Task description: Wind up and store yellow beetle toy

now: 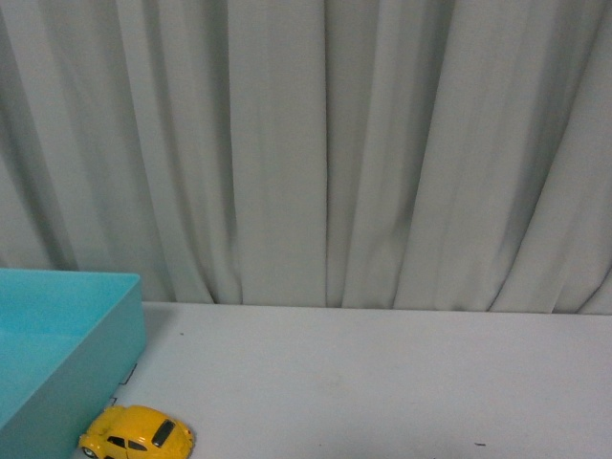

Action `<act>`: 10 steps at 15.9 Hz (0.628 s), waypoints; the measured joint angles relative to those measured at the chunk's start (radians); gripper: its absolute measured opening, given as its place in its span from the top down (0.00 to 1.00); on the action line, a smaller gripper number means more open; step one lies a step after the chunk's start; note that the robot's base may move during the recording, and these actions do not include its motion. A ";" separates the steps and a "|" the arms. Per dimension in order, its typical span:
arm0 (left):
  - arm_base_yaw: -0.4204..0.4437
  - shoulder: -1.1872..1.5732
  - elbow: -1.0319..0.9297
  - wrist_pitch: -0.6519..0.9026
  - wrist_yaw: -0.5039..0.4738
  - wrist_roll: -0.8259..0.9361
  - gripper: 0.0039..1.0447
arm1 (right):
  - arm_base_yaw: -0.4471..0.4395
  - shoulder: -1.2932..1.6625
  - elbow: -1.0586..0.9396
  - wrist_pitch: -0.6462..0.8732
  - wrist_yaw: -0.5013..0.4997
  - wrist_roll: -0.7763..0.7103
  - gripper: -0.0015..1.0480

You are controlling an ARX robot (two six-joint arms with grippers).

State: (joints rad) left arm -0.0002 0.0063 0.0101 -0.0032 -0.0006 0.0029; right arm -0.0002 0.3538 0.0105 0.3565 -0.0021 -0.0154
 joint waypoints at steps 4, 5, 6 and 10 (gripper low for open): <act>0.000 0.000 0.000 0.000 0.000 0.000 0.06 | 0.000 -0.097 0.000 -0.097 0.000 0.000 0.98; 0.000 0.000 0.000 0.000 0.000 0.000 0.06 | 0.000 -0.116 0.000 -0.116 0.000 0.000 0.98; 0.000 0.000 0.000 0.000 0.000 0.000 0.06 | 0.000 -0.135 0.000 -0.137 0.000 0.000 0.98; 0.000 0.000 0.000 0.000 0.000 0.000 0.06 | 0.000 -0.236 0.001 -0.273 0.001 0.000 0.98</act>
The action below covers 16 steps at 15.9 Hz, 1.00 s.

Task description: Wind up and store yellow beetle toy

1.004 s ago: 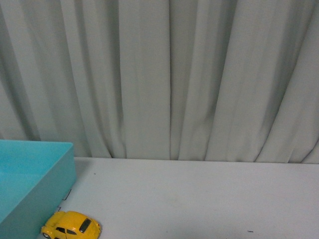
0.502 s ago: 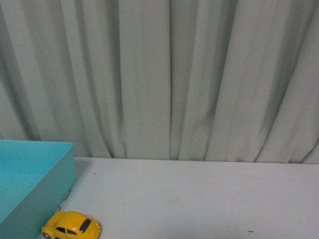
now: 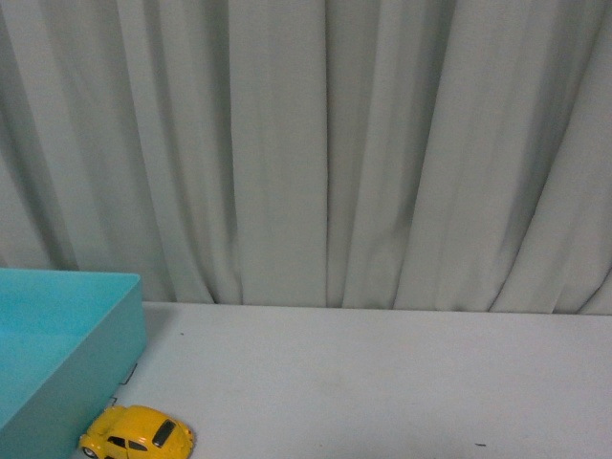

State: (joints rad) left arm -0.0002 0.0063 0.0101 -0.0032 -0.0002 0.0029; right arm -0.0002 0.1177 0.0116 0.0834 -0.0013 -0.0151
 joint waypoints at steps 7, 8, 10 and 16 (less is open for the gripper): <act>0.000 0.000 0.000 0.000 0.000 0.000 0.06 | 0.000 -0.115 -0.001 -0.087 0.002 0.000 0.77; 0.000 0.000 0.000 0.000 0.000 0.000 0.06 | 0.000 -0.115 -0.001 -0.087 0.002 0.000 0.63; 0.000 0.000 0.000 0.000 0.000 0.000 0.06 | 0.000 -0.115 -0.001 -0.087 0.002 0.000 0.39; 0.000 0.000 0.000 0.000 0.000 0.000 0.06 | 0.000 -0.115 -0.001 -0.087 0.002 0.000 0.06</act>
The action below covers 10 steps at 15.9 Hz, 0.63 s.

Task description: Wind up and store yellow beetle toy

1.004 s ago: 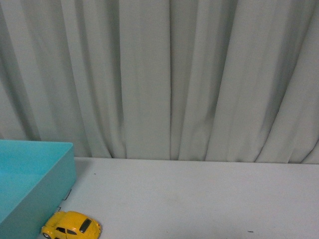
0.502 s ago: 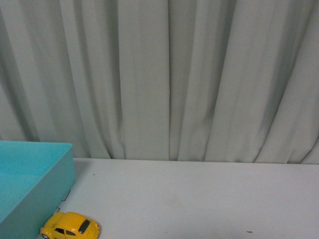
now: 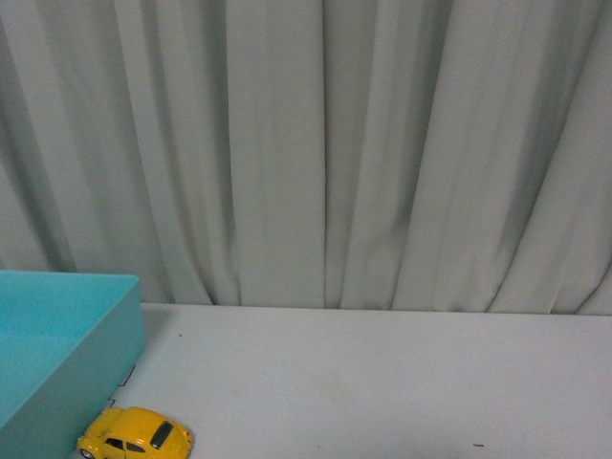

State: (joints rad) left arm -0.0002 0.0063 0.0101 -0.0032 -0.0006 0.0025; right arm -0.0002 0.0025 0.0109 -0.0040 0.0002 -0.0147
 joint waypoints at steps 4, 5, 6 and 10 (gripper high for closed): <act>0.119 0.362 0.248 -0.313 0.190 -0.233 0.06 | 0.000 0.000 0.000 0.000 0.000 0.000 0.06; 0.126 0.467 0.329 -0.215 0.207 -0.238 0.06 | 0.000 0.000 0.000 0.000 0.000 0.000 0.06; 0.116 0.577 0.395 -0.119 0.215 -0.219 0.06 | 0.000 0.000 0.000 0.000 0.000 0.000 0.06; 0.098 0.699 0.445 -0.031 0.196 -0.179 0.06 | 0.000 0.000 0.000 0.000 -0.001 0.000 0.06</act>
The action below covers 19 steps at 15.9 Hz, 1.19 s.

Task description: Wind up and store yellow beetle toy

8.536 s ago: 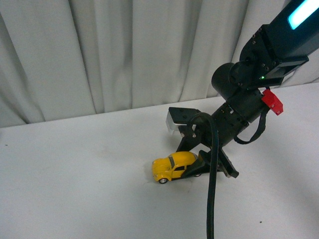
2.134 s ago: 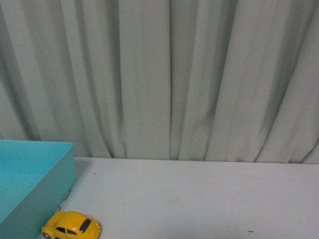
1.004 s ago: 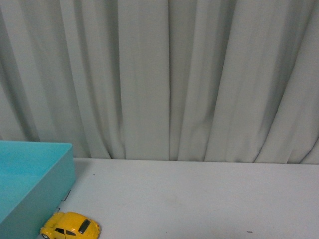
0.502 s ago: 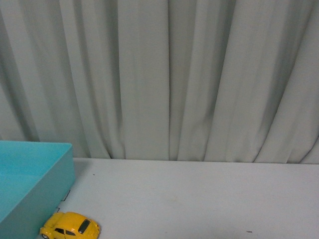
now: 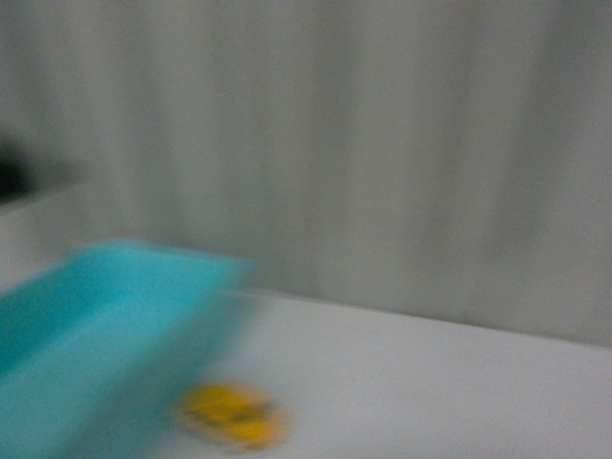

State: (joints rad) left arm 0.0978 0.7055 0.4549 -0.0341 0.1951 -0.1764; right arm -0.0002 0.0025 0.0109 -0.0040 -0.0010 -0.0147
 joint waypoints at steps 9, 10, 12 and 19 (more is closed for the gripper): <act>-0.266 0.961 0.586 -0.172 0.092 0.726 0.06 | 0.000 0.001 0.000 0.000 0.001 0.000 0.06; -0.266 1.005 0.618 -0.236 0.058 0.872 0.06 | 0.000 0.001 0.000 0.000 0.001 0.000 0.06; -0.270 1.080 0.666 -0.348 -0.006 1.116 0.06 | 0.000 0.001 0.000 0.000 0.001 0.000 0.06; -0.291 1.250 0.759 -0.418 -0.195 1.547 0.06 | 0.000 0.001 0.000 0.000 0.001 0.000 0.06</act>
State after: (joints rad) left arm -0.1936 1.9560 1.2137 -0.4526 0.0002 1.3705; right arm -0.0002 0.0032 0.0109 -0.0036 0.0002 -0.0147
